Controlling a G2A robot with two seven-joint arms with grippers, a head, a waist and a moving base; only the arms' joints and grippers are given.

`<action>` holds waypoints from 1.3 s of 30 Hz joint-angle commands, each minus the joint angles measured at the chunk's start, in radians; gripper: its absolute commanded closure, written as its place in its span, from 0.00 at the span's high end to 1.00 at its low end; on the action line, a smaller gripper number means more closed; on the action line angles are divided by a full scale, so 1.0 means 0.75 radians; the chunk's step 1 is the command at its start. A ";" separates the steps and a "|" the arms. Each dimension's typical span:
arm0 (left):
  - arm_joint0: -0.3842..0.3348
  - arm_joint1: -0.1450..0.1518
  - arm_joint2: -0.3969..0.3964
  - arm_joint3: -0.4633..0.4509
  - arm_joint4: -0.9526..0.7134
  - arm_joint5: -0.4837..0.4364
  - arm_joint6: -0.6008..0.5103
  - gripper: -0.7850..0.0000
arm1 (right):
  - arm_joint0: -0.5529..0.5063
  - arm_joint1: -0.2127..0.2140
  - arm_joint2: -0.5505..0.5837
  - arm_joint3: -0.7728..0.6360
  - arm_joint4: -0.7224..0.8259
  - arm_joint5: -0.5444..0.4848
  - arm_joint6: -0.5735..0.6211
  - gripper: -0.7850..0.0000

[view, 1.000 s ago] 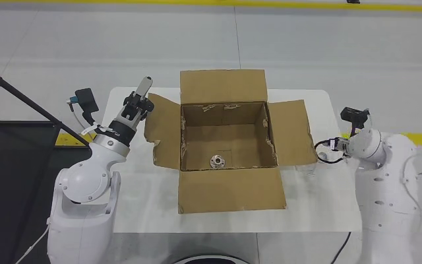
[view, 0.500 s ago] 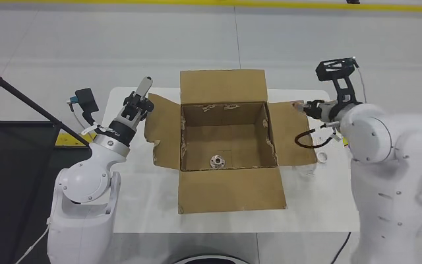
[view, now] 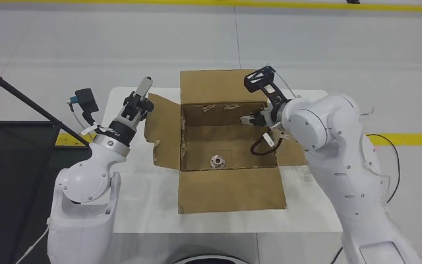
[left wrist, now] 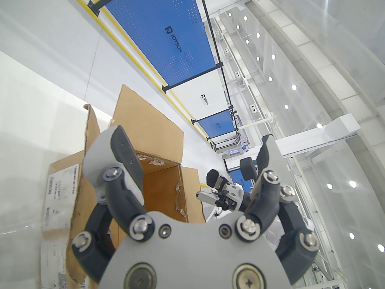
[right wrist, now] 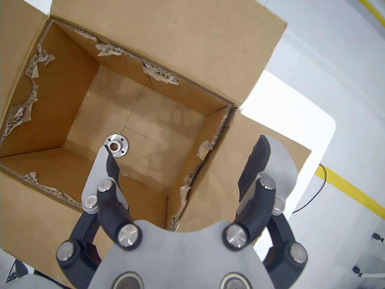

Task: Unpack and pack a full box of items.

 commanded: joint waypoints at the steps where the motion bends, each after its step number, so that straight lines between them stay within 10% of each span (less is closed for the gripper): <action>1: 0.000 0.000 0.000 0.000 0.000 0.000 0.000 1.00 | 0.009 -0.002 -0.006 0.008 0.003 0.011 0.010 1.00; 14: 0.000 0.000 0.000 0.000 0.000 0.000 0.000 1.00 | -0.007 -0.005 -0.034 0.006 -0.015 0.005 -0.022 1.00; 26: 0.000 0.000 0.000 0.000 0.000 0.000 0.000 1.00 | 0.188 -0.145 -0.430 0.255 0.070 0.312 0.028 1.00; 39: 0.000 0.000 0.000 0.000 0.000 0.000 0.000 1.00 | 0.217 -0.213 -0.494 0.455 0.206 0.394 -0.010 1.00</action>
